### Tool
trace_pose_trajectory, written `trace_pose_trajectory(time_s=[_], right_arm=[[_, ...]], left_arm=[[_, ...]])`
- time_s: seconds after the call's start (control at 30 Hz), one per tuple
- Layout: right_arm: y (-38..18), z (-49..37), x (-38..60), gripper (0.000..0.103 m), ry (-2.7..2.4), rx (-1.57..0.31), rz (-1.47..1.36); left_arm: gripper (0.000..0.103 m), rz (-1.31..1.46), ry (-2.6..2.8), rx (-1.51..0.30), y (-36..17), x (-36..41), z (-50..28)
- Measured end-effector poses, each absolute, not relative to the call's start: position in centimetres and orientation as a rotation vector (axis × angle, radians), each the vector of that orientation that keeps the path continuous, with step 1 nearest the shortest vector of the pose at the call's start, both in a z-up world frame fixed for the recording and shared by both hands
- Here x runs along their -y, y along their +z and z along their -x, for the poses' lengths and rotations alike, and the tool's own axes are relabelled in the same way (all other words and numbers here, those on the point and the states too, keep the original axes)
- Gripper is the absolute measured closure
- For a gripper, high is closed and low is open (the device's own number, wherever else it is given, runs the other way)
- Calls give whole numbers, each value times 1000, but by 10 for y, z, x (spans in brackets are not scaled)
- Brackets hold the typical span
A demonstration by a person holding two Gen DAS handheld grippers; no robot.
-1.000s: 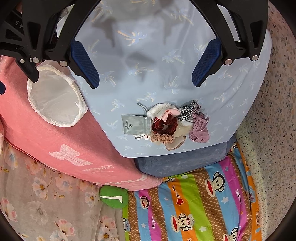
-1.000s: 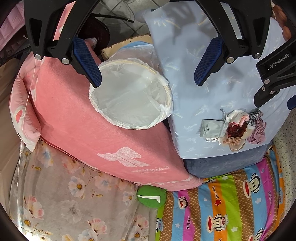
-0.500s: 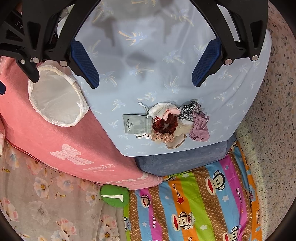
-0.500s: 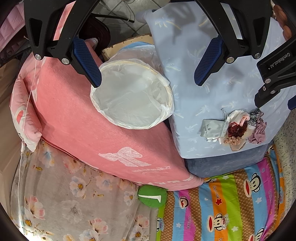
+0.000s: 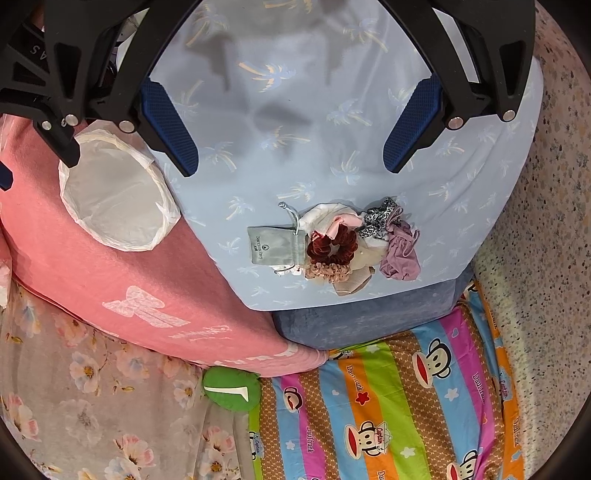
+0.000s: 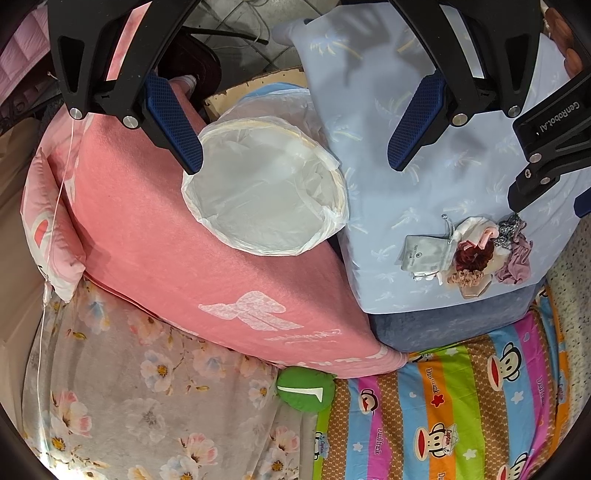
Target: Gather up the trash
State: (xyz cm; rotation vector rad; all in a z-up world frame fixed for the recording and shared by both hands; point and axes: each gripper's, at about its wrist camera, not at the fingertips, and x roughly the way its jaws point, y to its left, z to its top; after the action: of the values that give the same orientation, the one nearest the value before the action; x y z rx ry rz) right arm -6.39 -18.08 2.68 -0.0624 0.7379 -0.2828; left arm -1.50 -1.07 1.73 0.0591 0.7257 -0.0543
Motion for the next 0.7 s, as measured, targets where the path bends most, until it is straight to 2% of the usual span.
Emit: trace_pose_trajectory(time_s=[0.7], right_arm=[[28,51,173,6,-295,-733,64]], left_arm=[[7,-42,-121,-745,7,-5,-1]])
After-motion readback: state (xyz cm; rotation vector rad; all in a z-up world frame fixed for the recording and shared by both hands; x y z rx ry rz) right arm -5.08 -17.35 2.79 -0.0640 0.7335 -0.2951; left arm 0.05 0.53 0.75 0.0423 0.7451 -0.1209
